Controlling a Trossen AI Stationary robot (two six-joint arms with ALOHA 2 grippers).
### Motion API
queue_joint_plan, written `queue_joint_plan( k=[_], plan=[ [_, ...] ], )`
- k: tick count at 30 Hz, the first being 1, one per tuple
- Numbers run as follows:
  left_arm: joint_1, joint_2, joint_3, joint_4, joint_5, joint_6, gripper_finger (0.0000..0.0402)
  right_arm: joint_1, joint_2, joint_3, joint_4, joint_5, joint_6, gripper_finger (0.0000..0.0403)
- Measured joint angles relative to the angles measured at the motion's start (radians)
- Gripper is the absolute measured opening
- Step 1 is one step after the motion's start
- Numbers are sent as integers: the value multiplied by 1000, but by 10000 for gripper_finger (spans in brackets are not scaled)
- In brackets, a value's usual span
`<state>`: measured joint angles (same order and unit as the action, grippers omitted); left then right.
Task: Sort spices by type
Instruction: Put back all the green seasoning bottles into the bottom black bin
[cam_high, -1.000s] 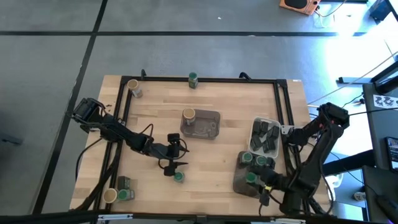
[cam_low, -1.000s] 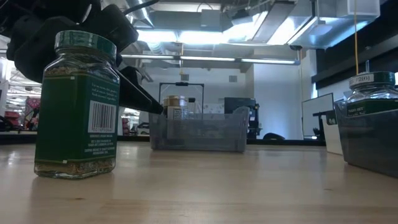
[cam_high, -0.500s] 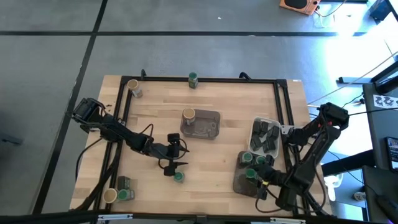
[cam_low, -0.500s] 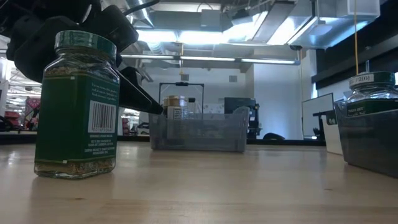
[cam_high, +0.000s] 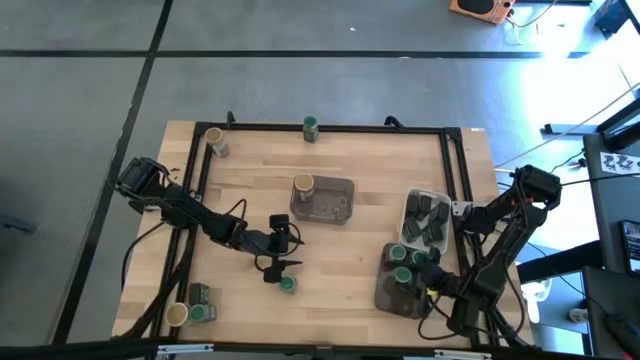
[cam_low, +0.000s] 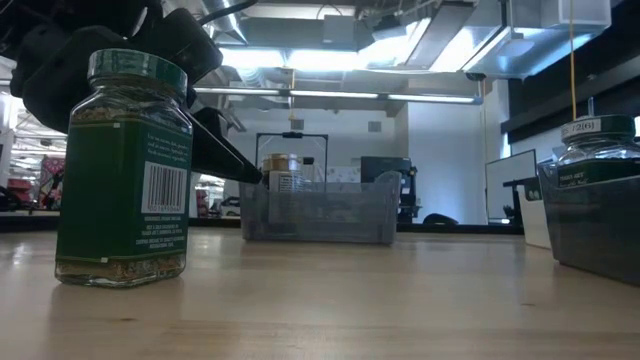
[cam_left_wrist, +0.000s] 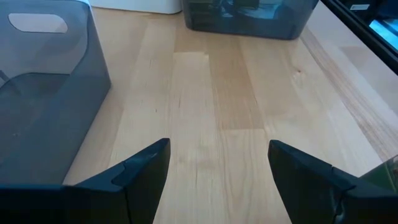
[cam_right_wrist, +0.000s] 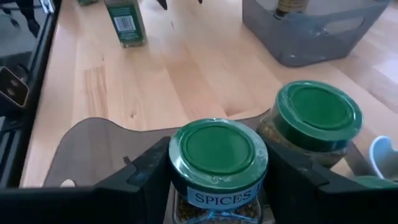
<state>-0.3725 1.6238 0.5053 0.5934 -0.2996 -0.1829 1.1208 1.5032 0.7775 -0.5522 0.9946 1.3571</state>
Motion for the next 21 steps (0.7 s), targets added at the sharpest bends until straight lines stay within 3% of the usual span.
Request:
queue_joint_plan(
  k=[10, 21],
  plan=[
    [1, 0, 0, 1, 2, 0, 269, -46, 10, -28, 223, 70, -196, 205],
    [1, 0, 0, 0, 3, -1, 269, -120, 83, -25, 309, 95, -305, 206]
  ],
)
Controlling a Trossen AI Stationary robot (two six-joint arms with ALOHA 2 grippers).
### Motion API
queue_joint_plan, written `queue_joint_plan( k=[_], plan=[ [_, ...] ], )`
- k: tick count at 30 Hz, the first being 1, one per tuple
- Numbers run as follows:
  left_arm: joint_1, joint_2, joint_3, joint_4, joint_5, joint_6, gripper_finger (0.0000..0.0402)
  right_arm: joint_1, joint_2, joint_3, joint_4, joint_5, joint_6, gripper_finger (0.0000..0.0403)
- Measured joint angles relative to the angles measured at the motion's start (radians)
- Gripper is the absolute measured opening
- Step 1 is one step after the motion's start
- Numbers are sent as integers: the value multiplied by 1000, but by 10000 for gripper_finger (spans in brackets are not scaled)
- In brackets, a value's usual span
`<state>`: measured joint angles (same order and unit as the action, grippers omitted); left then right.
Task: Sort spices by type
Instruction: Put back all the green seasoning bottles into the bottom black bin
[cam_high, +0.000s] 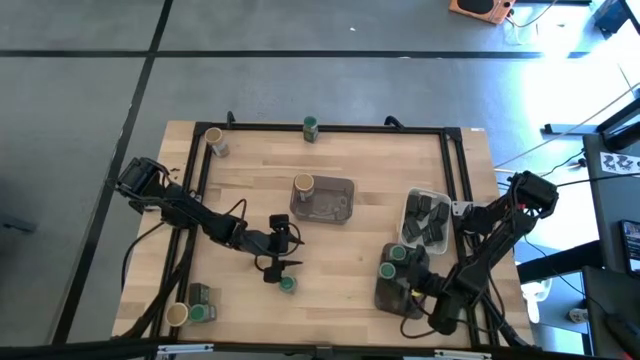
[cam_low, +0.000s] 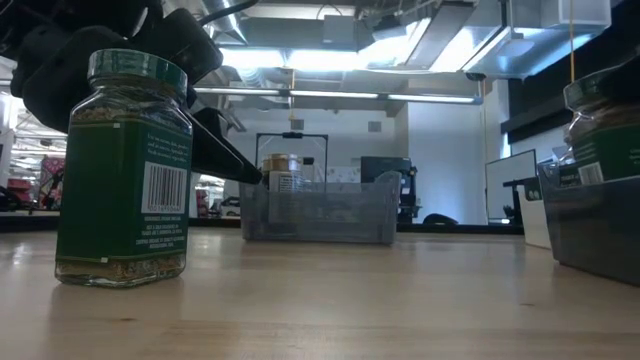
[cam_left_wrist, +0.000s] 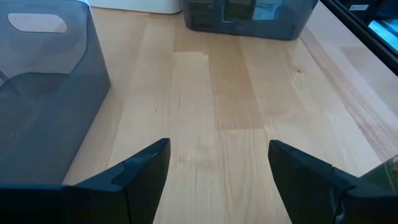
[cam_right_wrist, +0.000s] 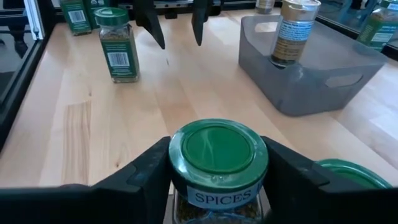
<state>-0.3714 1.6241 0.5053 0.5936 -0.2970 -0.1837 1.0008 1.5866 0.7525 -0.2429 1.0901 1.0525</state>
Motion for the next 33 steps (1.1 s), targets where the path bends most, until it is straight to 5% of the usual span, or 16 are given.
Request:
queue_joint_plan(
  k=[16, 33],
  plan=[
    [0, 0, 0, -1, -1, 0, 269, 0, 1, 8, 4, -20, 3, 277],
    [-8, 0, 0, -16, -4, -10, 269, -83, -19, 273, 9, -137, -374, 280]
  ],
)
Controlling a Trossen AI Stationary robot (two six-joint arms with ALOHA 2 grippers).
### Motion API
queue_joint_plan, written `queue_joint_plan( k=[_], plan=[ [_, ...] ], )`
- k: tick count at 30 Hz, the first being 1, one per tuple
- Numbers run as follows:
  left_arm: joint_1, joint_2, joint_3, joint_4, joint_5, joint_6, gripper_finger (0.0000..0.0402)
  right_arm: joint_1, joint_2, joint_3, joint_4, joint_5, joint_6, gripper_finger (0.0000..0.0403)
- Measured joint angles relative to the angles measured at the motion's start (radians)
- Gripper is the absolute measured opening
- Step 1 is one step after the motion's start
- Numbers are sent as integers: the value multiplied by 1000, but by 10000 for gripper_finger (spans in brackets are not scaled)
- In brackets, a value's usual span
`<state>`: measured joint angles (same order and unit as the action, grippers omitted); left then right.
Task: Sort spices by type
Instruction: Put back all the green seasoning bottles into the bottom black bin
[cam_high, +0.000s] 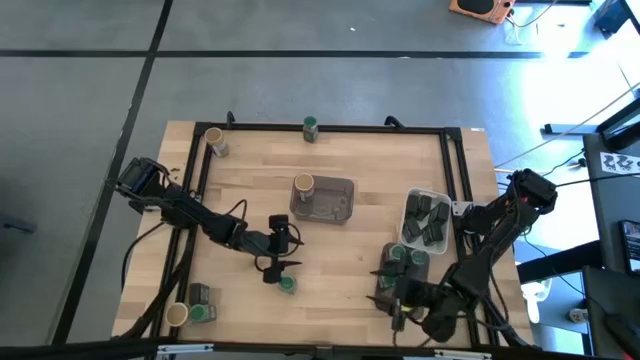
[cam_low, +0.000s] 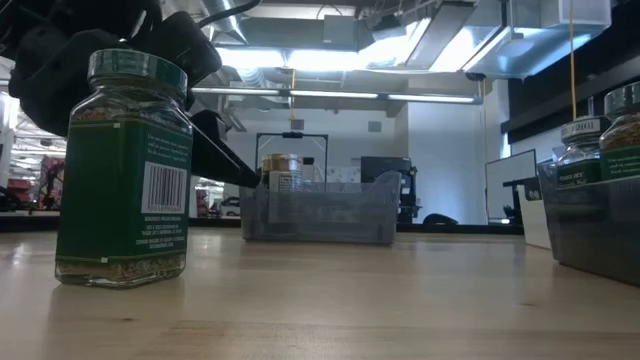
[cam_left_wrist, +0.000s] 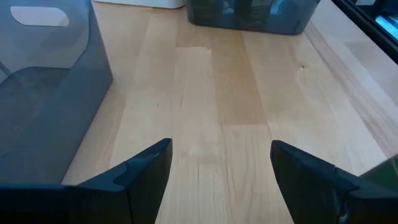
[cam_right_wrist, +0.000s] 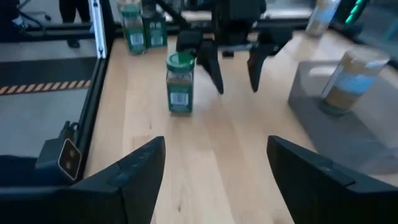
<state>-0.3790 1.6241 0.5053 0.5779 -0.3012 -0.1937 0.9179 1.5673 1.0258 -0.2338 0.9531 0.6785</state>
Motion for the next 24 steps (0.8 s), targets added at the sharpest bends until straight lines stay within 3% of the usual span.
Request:
queue_joint_plan(
  k=[6, 14, 21, 24],
  plan=[
    [-23, -90, 0, -167, 5, -13, 269, -81, 21, 3, 43, -166, -5, 280],
    [-108, -262, 0, -528, 8, -197, 269, -161, 96, 4, 239, -266, -141, 280],
    [-226, -205, 0, -470, 4, -277, 269, -276, 187, 4, 492, -451, -220, 280],
    [-250, -154, 0, -388, 1, -279, 269, -308, 222, 4, 566, -476, -244, 280]
  ],
)
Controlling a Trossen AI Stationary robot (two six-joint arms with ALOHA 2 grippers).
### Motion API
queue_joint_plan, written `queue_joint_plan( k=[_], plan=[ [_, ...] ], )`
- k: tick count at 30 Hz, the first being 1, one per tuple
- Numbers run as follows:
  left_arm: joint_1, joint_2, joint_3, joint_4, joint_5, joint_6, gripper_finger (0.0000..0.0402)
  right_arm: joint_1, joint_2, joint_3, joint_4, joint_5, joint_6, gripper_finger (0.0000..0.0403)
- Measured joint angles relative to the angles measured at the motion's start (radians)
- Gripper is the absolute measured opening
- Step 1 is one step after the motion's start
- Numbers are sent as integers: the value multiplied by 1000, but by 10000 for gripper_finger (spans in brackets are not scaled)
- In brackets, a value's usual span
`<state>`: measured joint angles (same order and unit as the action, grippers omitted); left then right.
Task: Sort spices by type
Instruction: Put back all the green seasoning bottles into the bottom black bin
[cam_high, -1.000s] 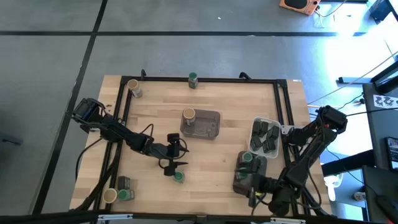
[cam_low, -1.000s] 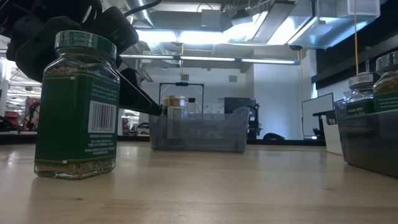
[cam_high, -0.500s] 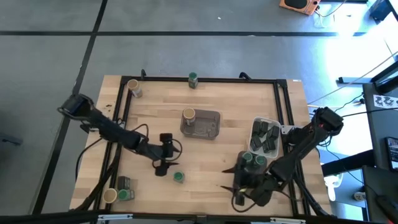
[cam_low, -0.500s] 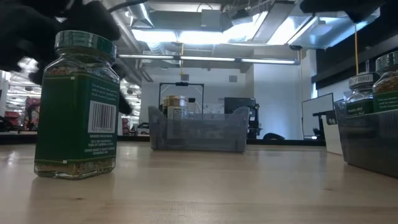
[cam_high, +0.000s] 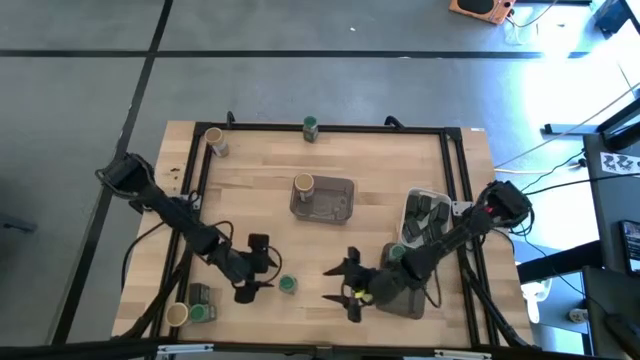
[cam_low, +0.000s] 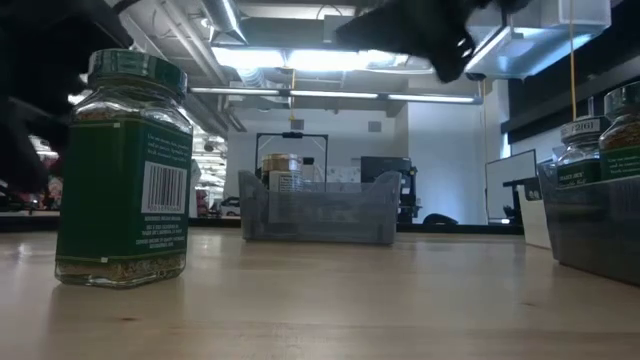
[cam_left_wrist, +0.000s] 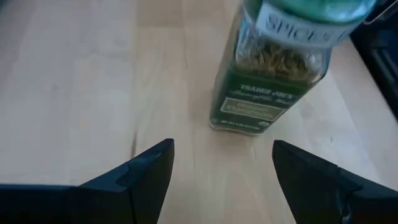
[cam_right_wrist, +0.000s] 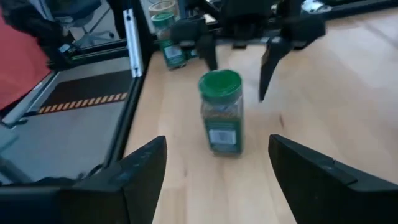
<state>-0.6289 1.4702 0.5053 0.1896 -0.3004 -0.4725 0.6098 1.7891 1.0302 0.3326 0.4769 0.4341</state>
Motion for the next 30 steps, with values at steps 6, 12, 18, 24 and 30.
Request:
queue_joint_plan(
  k=[6, 12, 18, 24, 30],
  plan=[
    [-6, 98, 0, 119, -57, 0, 269, -31, 65, 2, 141, -36, -70, 280],
    [15, 172, 20, 251, -75, 2, 269, -36, 106, 46, 146, -44, -103, 280],
    [44, 244, 89, 280, -78, 48, 269, -41, 114, 70, 140, -35, -166, 280],
    [70, 288, 122, 278, -80, 79, 269, -77, 114, 69, 135, -33, -204, 280],
    [77, 290, 123, 277, -80, 84, 269, -103, 114, 131, 38, -96, -210, 280]
  ],
)
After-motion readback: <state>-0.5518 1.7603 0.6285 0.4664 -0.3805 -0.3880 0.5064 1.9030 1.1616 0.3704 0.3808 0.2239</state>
